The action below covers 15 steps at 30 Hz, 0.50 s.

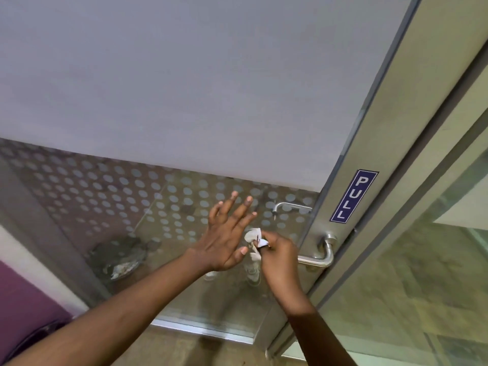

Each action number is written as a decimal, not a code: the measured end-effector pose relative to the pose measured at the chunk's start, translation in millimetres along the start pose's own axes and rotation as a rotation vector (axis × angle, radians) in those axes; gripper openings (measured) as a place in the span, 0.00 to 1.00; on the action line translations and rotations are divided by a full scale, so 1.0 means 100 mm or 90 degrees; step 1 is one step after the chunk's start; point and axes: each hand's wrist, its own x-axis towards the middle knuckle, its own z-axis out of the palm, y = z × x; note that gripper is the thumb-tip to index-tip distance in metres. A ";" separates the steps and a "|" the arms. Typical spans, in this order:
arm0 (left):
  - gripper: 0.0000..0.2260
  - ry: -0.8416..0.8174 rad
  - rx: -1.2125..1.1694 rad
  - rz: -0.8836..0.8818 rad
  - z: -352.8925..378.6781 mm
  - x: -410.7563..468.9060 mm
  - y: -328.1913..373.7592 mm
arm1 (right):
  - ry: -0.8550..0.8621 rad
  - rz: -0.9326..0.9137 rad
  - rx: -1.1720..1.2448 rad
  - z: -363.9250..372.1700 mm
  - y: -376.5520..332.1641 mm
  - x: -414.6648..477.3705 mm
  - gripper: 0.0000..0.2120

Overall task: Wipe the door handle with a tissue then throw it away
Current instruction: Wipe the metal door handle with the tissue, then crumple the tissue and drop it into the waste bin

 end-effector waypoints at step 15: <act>0.16 0.112 0.033 -0.202 -1.41 -1.79 -0.88 | -0.585 0.148 0.387 1.81 -1.06 -0.16 0.15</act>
